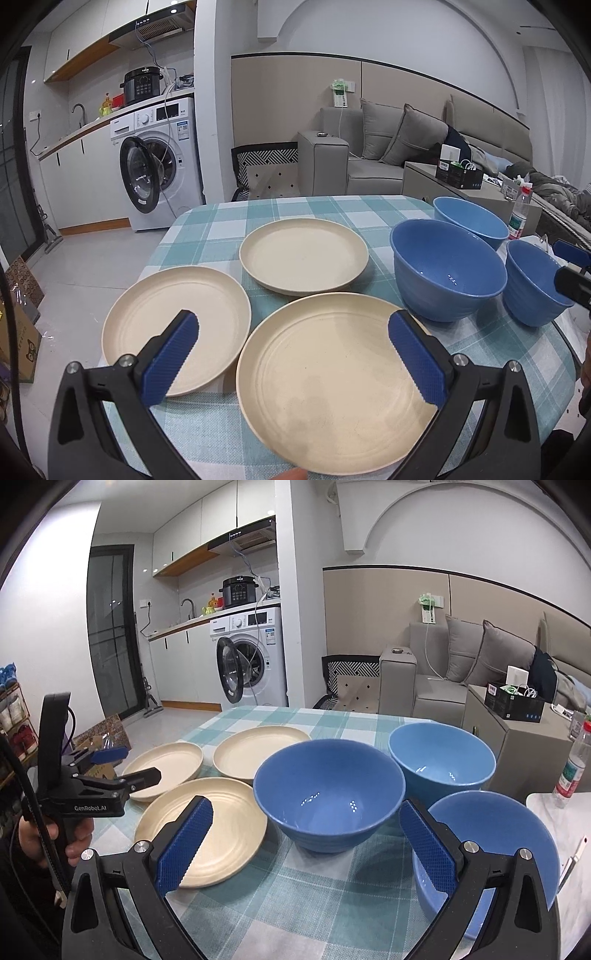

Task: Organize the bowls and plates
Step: 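Move both tools toward the rim of the large cream plate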

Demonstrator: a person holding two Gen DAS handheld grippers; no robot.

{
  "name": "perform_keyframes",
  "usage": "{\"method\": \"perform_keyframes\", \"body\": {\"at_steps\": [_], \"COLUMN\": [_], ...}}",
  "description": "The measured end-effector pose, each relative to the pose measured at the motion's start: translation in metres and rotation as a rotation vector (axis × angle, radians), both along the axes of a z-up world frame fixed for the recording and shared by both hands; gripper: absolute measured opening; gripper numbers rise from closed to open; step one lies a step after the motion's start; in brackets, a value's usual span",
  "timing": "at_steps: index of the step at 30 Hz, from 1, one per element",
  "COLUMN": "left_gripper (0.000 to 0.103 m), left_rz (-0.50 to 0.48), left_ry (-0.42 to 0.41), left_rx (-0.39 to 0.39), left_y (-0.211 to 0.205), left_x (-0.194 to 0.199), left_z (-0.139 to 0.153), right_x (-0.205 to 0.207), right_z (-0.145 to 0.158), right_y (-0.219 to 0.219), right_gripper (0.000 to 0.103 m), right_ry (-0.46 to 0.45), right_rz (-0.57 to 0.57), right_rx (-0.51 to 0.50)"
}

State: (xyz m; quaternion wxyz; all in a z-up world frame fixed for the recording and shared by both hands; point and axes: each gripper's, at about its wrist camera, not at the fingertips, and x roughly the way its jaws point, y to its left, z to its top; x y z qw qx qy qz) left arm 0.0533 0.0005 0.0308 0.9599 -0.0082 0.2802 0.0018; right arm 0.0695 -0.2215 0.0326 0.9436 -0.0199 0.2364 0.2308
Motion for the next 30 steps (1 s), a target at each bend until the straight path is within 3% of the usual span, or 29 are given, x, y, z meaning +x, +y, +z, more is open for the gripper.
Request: {"method": "perform_keyframes", "body": {"at_steps": [10, 30], "left_gripper": [0.103, 0.103], "left_rz": [0.014, 0.093], "left_ry": [-0.037, -0.038], "left_rx": [0.039, -0.072], "left_y": [0.007, 0.050], "left_x": [0.004, 0.034], "left_z": [0.024, 0.054], "right_x": [0.007, 0.035], "right_z": [0.038, 0.103], "right_y": [-0.006, 0.012], "right_gripper": [0.103, 0.103], "right_ry": [-0.016, -0.042], "right_rz": [0.020, 0.092], "right_rx": [0.043, 0.058]}}
